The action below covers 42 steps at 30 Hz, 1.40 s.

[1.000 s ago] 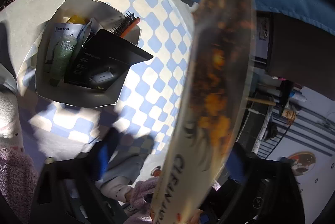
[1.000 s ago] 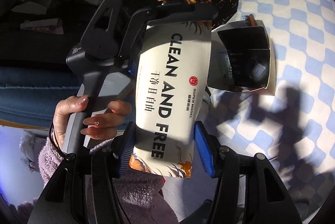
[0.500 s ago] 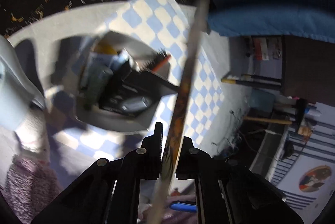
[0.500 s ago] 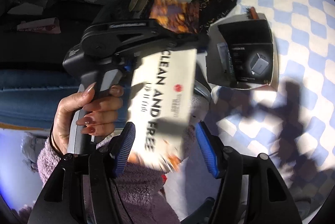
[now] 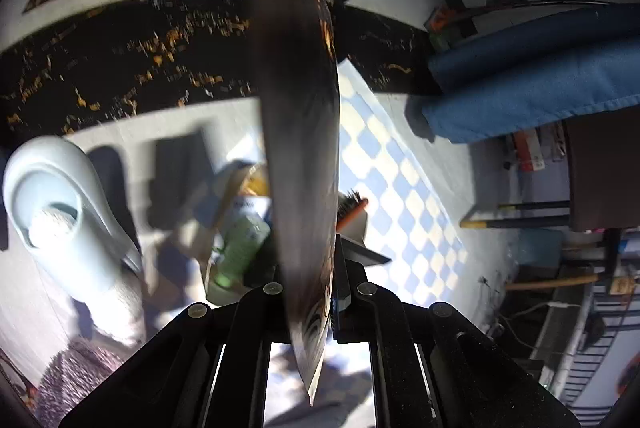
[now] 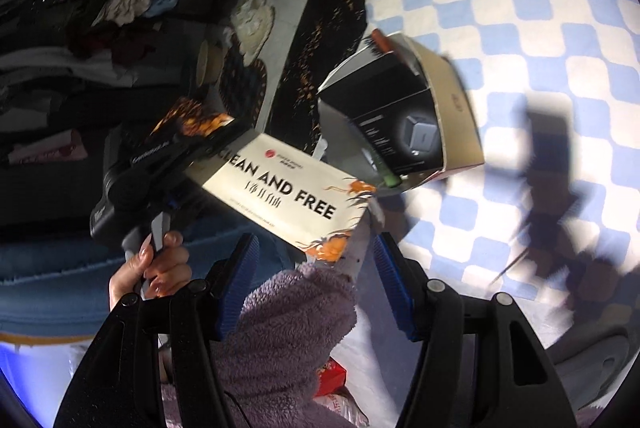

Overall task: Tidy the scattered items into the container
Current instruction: 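Carry the card with the left gripper into the white box and release it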

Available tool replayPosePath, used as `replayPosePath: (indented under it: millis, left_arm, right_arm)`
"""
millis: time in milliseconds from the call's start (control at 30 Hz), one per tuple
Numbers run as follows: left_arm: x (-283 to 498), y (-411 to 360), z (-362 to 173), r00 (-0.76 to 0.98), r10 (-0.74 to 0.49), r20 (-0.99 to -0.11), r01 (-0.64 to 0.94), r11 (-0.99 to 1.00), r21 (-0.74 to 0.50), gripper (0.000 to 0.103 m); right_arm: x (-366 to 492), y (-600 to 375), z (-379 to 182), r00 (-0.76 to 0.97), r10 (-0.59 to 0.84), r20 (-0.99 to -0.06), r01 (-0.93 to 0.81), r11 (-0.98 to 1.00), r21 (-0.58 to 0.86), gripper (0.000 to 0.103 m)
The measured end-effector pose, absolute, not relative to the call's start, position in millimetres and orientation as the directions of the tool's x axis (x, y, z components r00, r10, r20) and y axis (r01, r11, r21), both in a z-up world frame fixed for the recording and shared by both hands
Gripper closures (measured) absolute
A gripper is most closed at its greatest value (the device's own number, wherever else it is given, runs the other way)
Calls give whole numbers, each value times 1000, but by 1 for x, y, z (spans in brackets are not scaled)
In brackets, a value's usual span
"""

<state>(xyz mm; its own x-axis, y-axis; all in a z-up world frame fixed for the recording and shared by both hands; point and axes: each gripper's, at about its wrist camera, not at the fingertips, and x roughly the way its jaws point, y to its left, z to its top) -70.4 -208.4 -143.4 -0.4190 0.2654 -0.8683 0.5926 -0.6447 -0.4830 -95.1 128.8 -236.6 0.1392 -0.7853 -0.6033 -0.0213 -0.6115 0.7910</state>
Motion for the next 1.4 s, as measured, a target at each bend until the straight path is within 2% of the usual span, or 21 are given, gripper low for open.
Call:
replayPosePath:
  millis: [200,333,533,733,800,967,1067,1200,1267,1300,1333,1367,1400]
  left_arm:
    - [-80,-180,-123,-447,42,-894,552,-773,-312,99]
    - [-101,-152,-122,-417,-81,-906,465,-875,-136,99]
    - [-134,-110,-135,-426,-115,-897,309,-951,-25,99]
    - [-126,-98,-157,-423,-213,-881,311,-947,80,99]
    - [-121,-98,-168,-410,-205,-889,344,-937,58,99]
    - [-113,-113,-202,-359,-46,-932,472,-871,-139,99]
    - [-106,-115,-212,-334,-52,-941,512,-848,-135,99]
    - [-110,-106,-233,-190,13,-982,478,-872,-104,96]
    - [-107,-98,-233,-194,32,-981,473,-872,-122,84]
    - [-106,-95,-233,-205,52,-977,481,-864,-147,58]
    - [-104,-94,-233,-220,87,-972,491,-851,-187,21]
    - [-94,-96,-233,-236,134,-962,499,-833,-239,7]
    - [-92,-98,-234,-248,175,-953,507,-815,-282,2]
  right_arm:
    - [-104,140,-245,123,-811,-572,-109,-584,804,42]
    - [-107,146,-245,110,-821,-560,-135,-571,810,42]
    - [-108,150,-249,112,-829,-547,-175,-558,811,42]
    - [-111,147,-258,126,-829,-545,-199,-559,805,42]
    - [-113,146,-260,129,-828,-546,-201,-561,803,42]
    - [-115,145,-264,132,-828,-545,-223,-560,798,42]
    - [-115,145,-264,133,-832,-539,-228,-555,800,42]
    - [-115,146,-261,129,-832,-539,-230,-554,800,42]
    - [-115,147,-259,120,-827,-549,-236,-561,793,42]
    - [-115,147,-258,115,-824,-555,-236,-565,790,42]
    - [-115,147,-257,110,-822,-560,-236,-568,788,42]
    - [-115,147,-256,105,-820,-562,-236,-570,787,42]
    - [-115,147,-255,102,-820,-563,-238,-569,787,42]
